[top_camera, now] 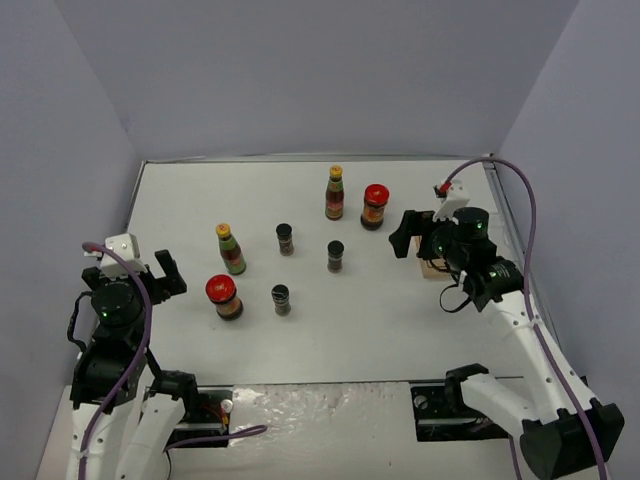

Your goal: Organize the condiment bottles

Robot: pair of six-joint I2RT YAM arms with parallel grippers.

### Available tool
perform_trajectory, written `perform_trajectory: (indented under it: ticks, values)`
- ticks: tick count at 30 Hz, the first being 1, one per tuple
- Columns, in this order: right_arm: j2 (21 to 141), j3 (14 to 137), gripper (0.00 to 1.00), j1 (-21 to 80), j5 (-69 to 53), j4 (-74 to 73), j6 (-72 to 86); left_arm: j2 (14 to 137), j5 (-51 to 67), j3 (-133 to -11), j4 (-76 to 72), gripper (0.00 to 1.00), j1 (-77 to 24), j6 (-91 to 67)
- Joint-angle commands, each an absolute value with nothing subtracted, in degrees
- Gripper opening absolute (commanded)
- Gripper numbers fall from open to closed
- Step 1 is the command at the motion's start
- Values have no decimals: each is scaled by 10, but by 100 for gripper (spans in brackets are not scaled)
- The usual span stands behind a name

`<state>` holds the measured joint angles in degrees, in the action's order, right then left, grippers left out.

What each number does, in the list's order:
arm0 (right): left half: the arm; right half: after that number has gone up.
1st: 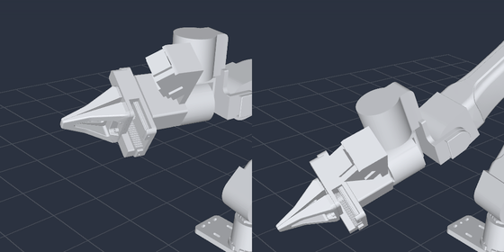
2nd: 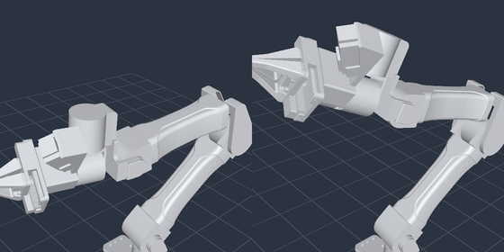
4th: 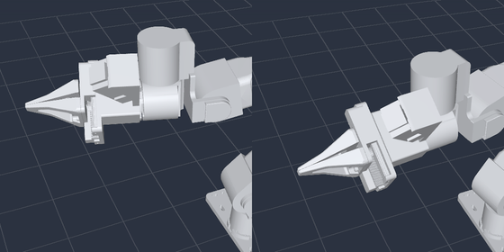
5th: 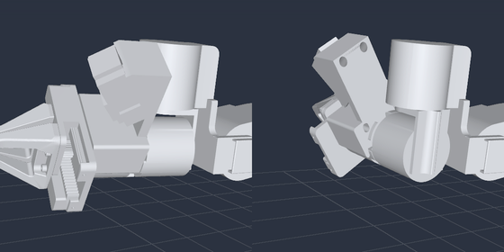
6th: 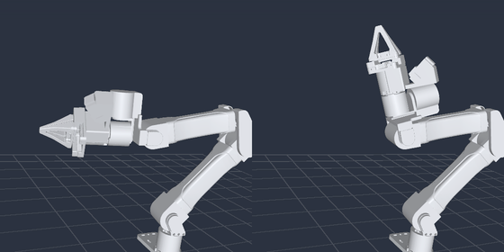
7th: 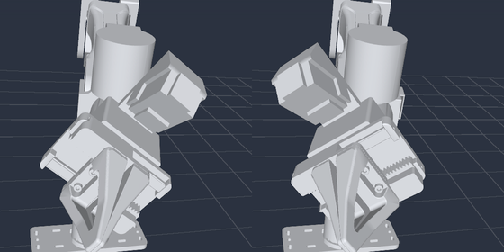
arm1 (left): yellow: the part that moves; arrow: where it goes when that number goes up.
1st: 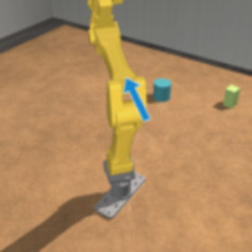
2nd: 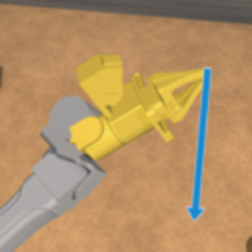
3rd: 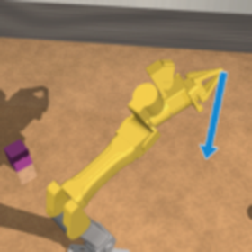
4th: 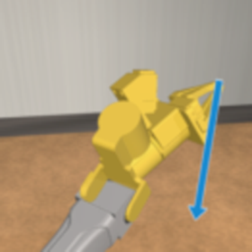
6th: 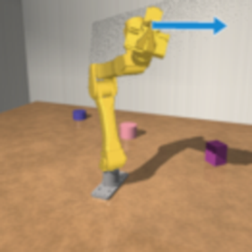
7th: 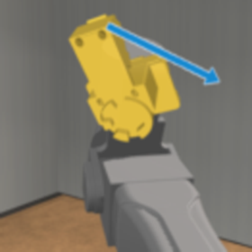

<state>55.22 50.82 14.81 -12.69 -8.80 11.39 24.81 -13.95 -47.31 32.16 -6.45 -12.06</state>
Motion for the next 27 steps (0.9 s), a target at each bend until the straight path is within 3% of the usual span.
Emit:
perform_trajectory:
  ticks: [1, 8, 22, 27]
  values:
    - [587, 527, 100, 206, -109, 61, 139, 254, -153, -481, 282, 97, -70, -126]
    - [727, 562, 100, 321, -32, 144, 74, 250, -178, -477, 285, 97, -76, -123]
    - [899, 575, 93, 379, -3, 234, 32, 254, -197, -478, 290, 97, -94, -124]
    - [923, 557, 80, 380, -2, 256, 35, 256, -198, -478, 292, 97, -100, -124]
